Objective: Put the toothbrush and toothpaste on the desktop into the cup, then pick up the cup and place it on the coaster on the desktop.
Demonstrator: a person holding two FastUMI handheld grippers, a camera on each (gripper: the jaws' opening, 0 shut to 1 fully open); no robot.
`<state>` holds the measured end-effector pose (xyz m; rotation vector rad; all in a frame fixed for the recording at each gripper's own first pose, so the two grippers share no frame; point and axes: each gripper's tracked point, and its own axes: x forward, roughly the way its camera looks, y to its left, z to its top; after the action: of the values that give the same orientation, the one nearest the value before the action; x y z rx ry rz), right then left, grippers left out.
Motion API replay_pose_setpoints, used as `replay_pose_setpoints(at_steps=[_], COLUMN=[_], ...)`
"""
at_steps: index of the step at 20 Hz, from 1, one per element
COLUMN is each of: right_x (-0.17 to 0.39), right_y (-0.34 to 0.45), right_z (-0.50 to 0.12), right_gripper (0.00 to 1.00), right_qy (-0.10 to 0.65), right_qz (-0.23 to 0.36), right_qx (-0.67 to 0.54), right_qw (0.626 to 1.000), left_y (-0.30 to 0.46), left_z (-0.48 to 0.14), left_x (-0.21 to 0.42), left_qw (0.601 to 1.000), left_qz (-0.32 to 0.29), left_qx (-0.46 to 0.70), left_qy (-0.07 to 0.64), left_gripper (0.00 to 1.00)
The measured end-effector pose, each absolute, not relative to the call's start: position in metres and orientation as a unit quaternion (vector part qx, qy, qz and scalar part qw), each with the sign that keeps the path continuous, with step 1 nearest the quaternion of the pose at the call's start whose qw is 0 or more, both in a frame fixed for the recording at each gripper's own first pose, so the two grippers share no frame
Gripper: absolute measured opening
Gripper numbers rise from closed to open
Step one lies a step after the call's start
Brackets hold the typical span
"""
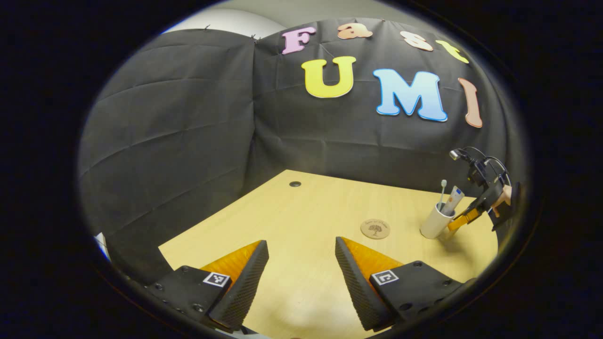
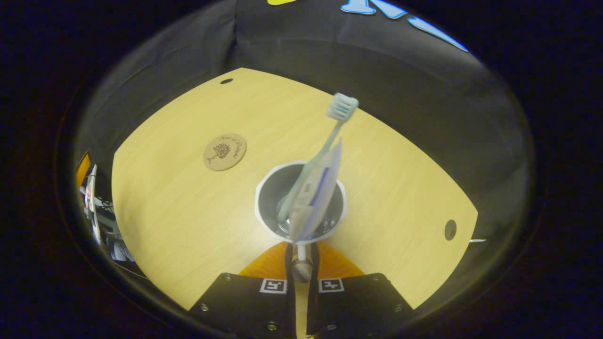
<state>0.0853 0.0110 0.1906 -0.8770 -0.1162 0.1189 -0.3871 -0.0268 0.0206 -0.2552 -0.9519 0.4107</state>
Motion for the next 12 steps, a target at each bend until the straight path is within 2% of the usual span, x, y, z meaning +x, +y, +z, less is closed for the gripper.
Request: replay_pose_setpoints(at_steps=[4,12], right_x=[0.081,0.069], right_y=[0.009,0.023], right_z=[0.187,0.179], right_gripper=[0.06,0.06], right_qy=[-0.05,-0.047], right_qz=[0.061,0.073], right_qx=[-0.424,-0.424], right_qw=[0.902,0.901], left_y=[-0.037,-0.04], left_z=[0.027,0.029], left_x=[-0.386,-0.384], left_qw=[0.862,0.862], left_qz=[0.189,0.177], left_qx=[-0.114,-0.111], left_qy=[-0.457,-0.462], left_gripper=[0.93,0.93])
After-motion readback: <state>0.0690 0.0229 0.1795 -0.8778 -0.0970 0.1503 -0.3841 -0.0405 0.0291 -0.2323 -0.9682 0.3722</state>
